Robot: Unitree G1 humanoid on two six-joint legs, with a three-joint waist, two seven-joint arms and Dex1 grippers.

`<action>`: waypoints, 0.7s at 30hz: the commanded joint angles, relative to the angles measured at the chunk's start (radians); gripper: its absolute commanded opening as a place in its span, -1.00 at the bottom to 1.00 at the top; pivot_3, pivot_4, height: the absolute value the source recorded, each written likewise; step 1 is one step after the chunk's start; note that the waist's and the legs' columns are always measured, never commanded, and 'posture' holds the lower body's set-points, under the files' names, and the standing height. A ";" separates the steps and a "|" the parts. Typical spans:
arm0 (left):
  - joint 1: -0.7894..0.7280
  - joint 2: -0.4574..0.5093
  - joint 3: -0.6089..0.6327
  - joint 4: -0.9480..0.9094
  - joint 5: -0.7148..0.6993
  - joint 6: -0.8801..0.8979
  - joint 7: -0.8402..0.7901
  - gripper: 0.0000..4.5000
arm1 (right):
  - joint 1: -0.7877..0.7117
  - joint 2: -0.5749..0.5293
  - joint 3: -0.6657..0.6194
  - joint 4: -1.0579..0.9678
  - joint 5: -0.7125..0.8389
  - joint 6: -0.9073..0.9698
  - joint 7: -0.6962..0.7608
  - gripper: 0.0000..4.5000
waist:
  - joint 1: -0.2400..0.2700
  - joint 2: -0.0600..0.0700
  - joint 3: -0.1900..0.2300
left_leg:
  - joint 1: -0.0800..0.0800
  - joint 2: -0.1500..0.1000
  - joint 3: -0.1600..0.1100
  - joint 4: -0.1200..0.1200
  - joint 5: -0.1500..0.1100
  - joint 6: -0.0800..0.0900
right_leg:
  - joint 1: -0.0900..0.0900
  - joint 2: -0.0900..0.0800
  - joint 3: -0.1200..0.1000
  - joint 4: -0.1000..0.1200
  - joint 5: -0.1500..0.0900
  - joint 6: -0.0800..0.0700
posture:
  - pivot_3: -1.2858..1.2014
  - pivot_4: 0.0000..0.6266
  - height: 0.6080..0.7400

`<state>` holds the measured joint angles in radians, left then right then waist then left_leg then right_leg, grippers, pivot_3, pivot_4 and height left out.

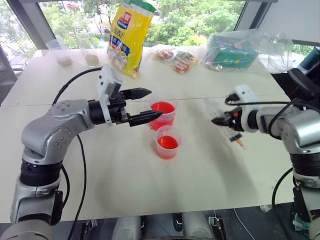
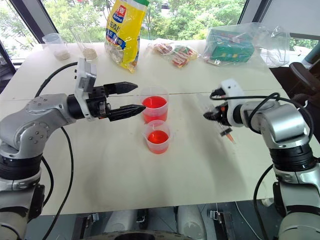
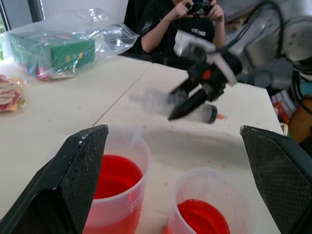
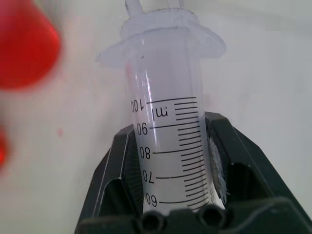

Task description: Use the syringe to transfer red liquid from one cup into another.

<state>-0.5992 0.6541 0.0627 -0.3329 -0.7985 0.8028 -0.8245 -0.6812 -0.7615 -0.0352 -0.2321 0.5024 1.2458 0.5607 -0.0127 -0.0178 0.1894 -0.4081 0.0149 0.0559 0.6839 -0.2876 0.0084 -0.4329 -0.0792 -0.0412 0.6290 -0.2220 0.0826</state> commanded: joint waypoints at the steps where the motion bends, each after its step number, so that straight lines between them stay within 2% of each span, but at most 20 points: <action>1: -0.036 -0.004 0.033 0.000 -0.011 -0.007 0.013 1.00 | -0.103 0.078 -0.134 -0.071 0.074 -0.074 -0.010 -0.37 | 0.000 0.000 0.000 | 0.000 0.000 0.000 0.000 0.000 0.000 | 0.000 0.000 0.000 0.000 0.000 0.000 | 0.03 -0.52 1.00; 5: -0.050 -0.010 0.025 0.018 0.003 -0.023 0.009 1.00 | -0.195 0.217 -0.183 -0.055 0.129 -0.204 -0.011 -0.37 | 0.001 0.000 0.000 | 0.000 0.000 0.000 0.000 0.000 0.000 | 0.000 0.000 0.000 0.000 0.000 0.000 | 0.03 -0.52 1.00; 8: -0.049 -0.018 0.028 0.035 0.006 -0.039 0.003 1.00 | -0.219 0.322 -0.182 -0.033 0.130 -0.393 0.013 -0.37 | 0.002 0.000 0.000 | 0.000 0.000 0.000 0.000 0.000 0.000 | 0.000 0.000 0.000 0.000 0.000 0.000 | 0.03 -0.52 1.00; 17: -0.075 -0.025 0.012 0.083 0.026 -0.066 -0.040 1.00 | -0.185 0.565 -0.107 0.076 0.106 -0.688 0.023 -0.37 | 0.000 0.000 0.000 | 0.000 0.000 0.000 0.000 0.000 0.000 | 0.000 -0.001 0.000 0.001 0.000 0.000 | 0.03 -0.52 1.00; 21: -0.108 -0.012 0.029 0.122 0.017 -0.066 -0.078 1.00 | -0.130 0.620 -0.050 0.141 0.042 -0.843 0.065 -0.37 | 0.000 0.000 0.000 | 0.000 0.000 0.000 -0.001 0.000 -0.001 | 0.000 0.000 -0.001 0.001 0.000 0.000 | 0.03 -0.52 1.00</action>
<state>-0.6892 0.6297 0.0640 -0.2087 -0.7769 0.7563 -0.8874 -0.8106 -0.1453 -0.0870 -0.0875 0.5604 0.4685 0.6076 -0.0132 -0.0174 0.1896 -0.4081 0.0145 0.0558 0.6835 -0.2872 0.0078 -0.4330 -0.0799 -0.0419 0.6304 -0.2218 0.0827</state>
